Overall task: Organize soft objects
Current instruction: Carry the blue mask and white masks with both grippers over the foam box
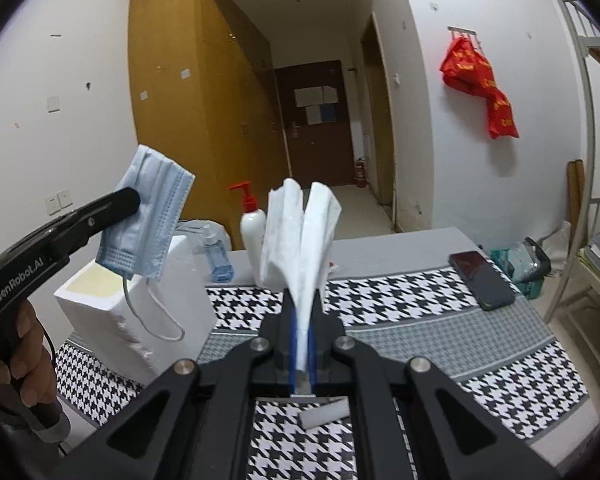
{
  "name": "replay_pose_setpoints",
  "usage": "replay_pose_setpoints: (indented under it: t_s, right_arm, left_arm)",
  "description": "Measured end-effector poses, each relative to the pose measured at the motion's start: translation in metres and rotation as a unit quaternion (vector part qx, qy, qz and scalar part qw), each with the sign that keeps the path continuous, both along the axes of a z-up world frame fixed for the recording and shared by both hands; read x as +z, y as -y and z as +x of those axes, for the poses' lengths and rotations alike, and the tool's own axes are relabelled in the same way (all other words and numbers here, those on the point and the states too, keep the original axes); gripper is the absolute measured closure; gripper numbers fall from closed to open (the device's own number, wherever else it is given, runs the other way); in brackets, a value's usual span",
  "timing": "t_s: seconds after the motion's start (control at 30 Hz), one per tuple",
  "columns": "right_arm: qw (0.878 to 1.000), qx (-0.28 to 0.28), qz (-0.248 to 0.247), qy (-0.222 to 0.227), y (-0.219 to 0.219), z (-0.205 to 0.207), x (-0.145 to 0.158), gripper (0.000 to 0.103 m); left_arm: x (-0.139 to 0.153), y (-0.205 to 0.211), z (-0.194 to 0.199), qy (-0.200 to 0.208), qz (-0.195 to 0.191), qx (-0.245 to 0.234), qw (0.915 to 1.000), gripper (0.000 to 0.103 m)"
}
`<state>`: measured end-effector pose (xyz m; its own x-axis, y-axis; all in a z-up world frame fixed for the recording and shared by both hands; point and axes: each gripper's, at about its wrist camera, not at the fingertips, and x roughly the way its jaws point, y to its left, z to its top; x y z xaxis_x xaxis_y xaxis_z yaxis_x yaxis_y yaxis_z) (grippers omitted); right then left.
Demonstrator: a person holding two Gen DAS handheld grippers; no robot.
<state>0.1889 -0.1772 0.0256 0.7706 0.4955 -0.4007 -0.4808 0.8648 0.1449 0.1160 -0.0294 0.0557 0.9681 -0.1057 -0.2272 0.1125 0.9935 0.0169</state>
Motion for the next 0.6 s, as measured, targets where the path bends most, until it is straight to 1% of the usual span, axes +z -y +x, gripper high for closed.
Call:
replay_pose_setpoints:
  t_s: [0.2, 0.33, 0.43, 0.6]
  right_arm:
    - [1.000, 0.029, -0.001, 0.006, -0.020, -0.002, 0.004, 0.096]
    - [0.999, 0.050, -0.002, 0.012, -0.033, -0.006, 0.007, 0.096]
    - [0.998, 0.065, -0.003, 0.009, -0.046, -0.004, 0.006, 0.096]
    - [0.996, 0.093, -0.004, 0.006, -0.067, -0.003, 0.007, 0.096]
  left_arm:
    - [0.005, -0.019, -0.007, 0.006, 0.000, 0.033, 0.9994, 0.099]
    - [0.008, -0.035, -0.010, 0.004, 0.000, 0.055, 0.9985, 0.099]
    - [0.008, -0.050, -0.012, -0.002, -0.011, 0.073, 0.9973, 0.099]
    - [0.006, -0.065, -0.016, -0.006, -0.010, 0.100, 0.9949, 0.099]
